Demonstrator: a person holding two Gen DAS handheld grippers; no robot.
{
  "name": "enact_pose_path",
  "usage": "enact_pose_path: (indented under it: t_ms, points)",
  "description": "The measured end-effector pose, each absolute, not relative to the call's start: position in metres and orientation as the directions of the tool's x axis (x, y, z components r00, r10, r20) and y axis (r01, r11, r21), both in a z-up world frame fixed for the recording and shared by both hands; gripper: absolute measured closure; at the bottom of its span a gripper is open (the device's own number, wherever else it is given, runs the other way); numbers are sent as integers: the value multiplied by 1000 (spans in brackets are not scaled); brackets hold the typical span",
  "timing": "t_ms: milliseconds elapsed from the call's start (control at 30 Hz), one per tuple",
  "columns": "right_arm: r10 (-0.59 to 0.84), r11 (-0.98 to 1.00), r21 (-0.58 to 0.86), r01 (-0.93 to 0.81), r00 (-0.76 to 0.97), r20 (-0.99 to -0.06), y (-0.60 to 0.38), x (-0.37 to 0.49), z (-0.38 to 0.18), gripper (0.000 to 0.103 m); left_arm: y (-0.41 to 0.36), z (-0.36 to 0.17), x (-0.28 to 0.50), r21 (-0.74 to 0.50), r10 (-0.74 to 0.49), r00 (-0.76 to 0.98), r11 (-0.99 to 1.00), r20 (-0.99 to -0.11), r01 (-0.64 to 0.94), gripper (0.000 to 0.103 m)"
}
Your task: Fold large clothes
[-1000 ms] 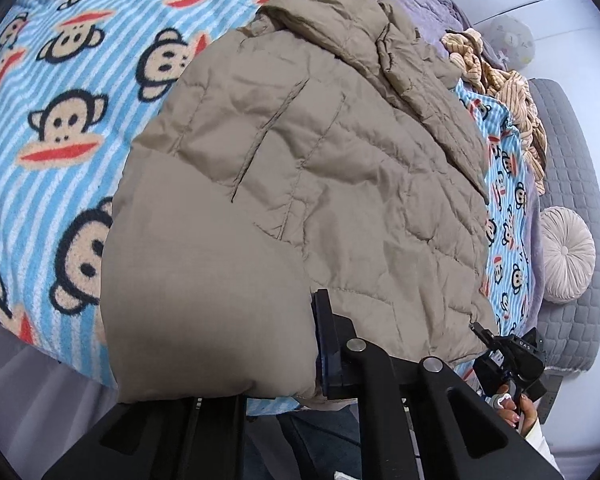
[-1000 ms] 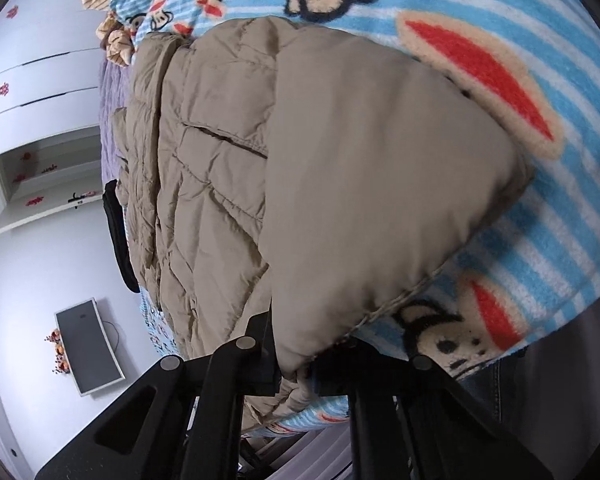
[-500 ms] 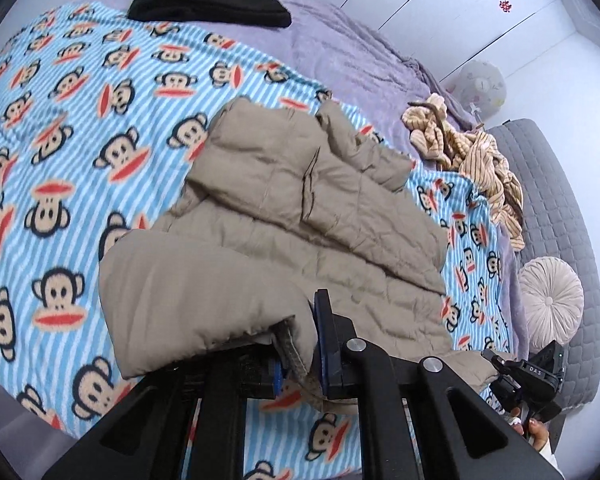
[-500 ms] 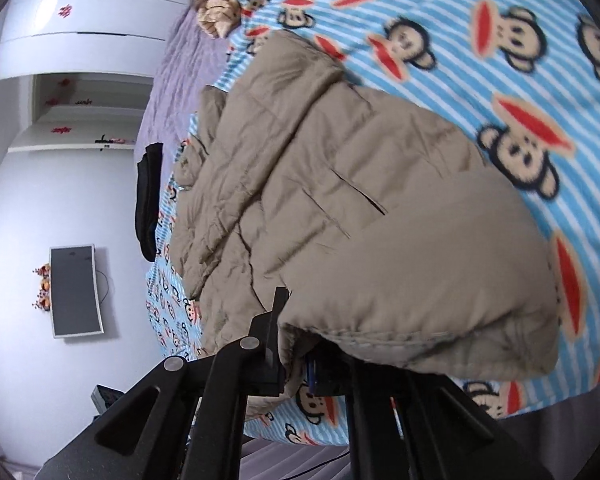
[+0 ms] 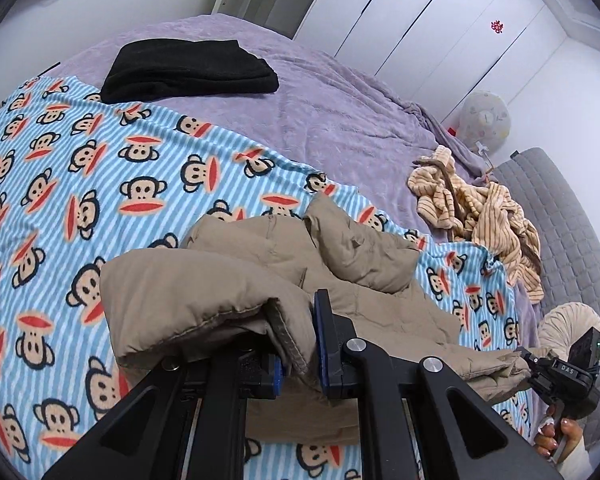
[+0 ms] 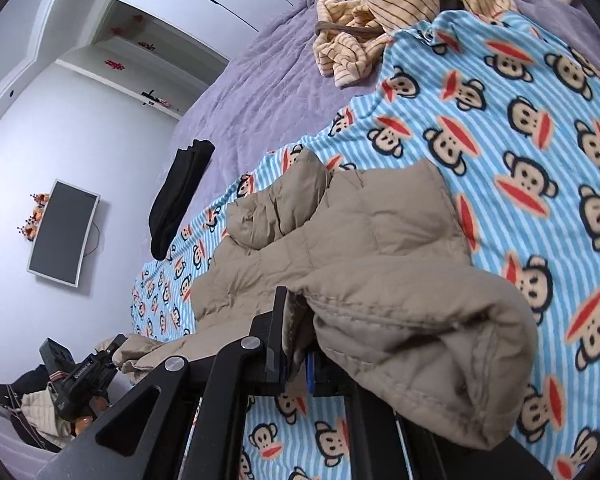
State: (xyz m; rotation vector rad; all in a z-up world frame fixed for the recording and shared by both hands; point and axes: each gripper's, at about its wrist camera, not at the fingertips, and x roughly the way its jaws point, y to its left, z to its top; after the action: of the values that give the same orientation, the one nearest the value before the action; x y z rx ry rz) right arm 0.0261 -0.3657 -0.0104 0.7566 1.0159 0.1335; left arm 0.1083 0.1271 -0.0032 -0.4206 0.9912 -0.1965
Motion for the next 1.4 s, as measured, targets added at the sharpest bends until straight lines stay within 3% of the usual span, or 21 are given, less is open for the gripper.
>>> enact_pose_path:
  t_ms: [367, 700, 1000, 1033, 1067, 1100, 1133, 1200, 1233, 1267, 1333, 1400]
  points:
    - [390, 757, 594, 273, 541, -746, -365, 118, -41, 96, 113, -65, 199, -331, -273, 493, 943, -826, -32, 89]
    - [360, 778, 527, 342, 445, -820, -366, 186, -133, 96, 93, -156, 253, -240, -187, 442, 969, -877, -66, 89]
    - [385, 739, 555, 381, 437, -813, -366, 209, -182, 96, 81, -168, 267, -166, -133, 455, 986, -881, -33, 87]
    - [387, 734, 558, 387, 437, -812, -367, 210, -181, 96, 81, -163, 265, -169, -145, 464, 986, -874, -10, 77]
    - [393, 726, 563, 395, 433, -811, -369, 210, -180, 95, 83, -155, 260, -172, -156, 481, 985, -862, 12, 47]
    - [397, 722, 566, 397, 432, -810, -370, 209, -177, 94, 85, -145, 255, -164, -151, 506, 986, -849, 18, 28]
    - [398, 724, 568, 391, 435, -808, -371, 208, -171, 91, 87, -135, 249, -149, -133, 534, 989, -835, 15, 0]
    - [403, 730, 578, 365, 453, -795, -373, 203, -159, 68, 89, -116, 239, -140, -132, 577, 990, -806, 31, 0]
    - [410, 730, 590, 345, 469, -782, -373, 197, -151, 37, 89, -109, 236, -143, -140, 578, 989, -804, 39, 0]
    - [407, 734, 594, 330, 487, -773, -372, 192, -144, 24, 89, -104, 234, -148, -146, 578, 988, -803, 43, 0]
    - [386, 755, 579, 308, 505, -772, -368, 184, -132, 24, 82, -100, 232, -180, -195, 563, 980, -803, 82, 2]
    - [387, 777, 569, 268, 510, -769, -359, 178, -124, 34, 69, -104, 233, -216, -261, 518, 965, -814, 147, 18]
